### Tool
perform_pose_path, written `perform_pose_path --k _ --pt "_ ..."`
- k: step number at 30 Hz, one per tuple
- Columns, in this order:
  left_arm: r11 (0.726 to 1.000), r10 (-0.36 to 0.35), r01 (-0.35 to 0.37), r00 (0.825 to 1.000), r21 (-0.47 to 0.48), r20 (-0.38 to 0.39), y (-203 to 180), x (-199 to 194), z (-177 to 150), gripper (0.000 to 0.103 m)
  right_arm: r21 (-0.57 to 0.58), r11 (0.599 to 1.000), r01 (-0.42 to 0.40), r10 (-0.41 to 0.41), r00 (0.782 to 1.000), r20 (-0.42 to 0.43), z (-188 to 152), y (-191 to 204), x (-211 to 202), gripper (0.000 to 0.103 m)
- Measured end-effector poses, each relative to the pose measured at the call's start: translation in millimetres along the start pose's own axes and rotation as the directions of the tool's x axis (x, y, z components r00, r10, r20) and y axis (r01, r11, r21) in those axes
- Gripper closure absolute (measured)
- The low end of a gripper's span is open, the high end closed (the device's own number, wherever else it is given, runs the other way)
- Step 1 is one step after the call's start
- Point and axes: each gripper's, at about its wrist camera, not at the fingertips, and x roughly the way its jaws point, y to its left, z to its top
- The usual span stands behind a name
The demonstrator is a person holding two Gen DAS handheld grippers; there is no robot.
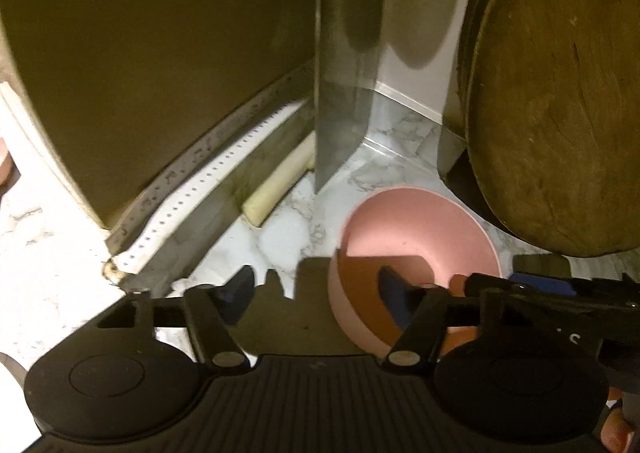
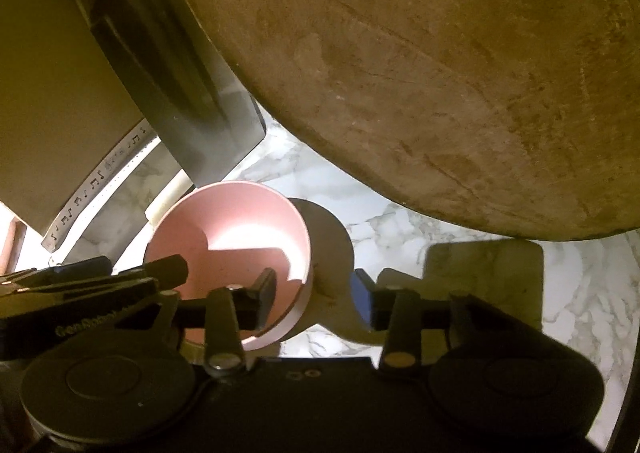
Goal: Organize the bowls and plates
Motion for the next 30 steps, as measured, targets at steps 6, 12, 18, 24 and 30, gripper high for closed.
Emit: perform_pose_path --k 6,12,18,24,30 --pt "0.999 -0.040 0.040 0.999 -0.013 -0.005 -2 2 -1 0.066 0.001 1.000 -0.024 0.024 1.000 0.007 1 0 0 0.082" --pt "0.999 -0.044 0.044 0.999 -0.029 -0.013 -1 3 -3 0.084 0.000 1.000 -0.029 0.029 1.000 0.008 -1 1 -1 0.094" --pt "0.998 -0.055 0.055 0.998 -0.018 -0.005 -6 -5 -5 0.087 -0.001 1.000 -0.016 0.016 1.000 0.014 -3 1 -4 0.095" --pt "0.998 -0.063 0.063 0.998 -0.010 -0.004 -9 -21 -9 0.087 0.000 1.000 -0.017 0.017 0.999 0.030 -7 3 -20 0.095" --pt "0.998 -0.064 0.064 0.998 0.026 0.005 -16 -47 -16 0.087 -0.008 1.000 -0.009 0.009 0.999 0.046 -16 6 -44 0.095"
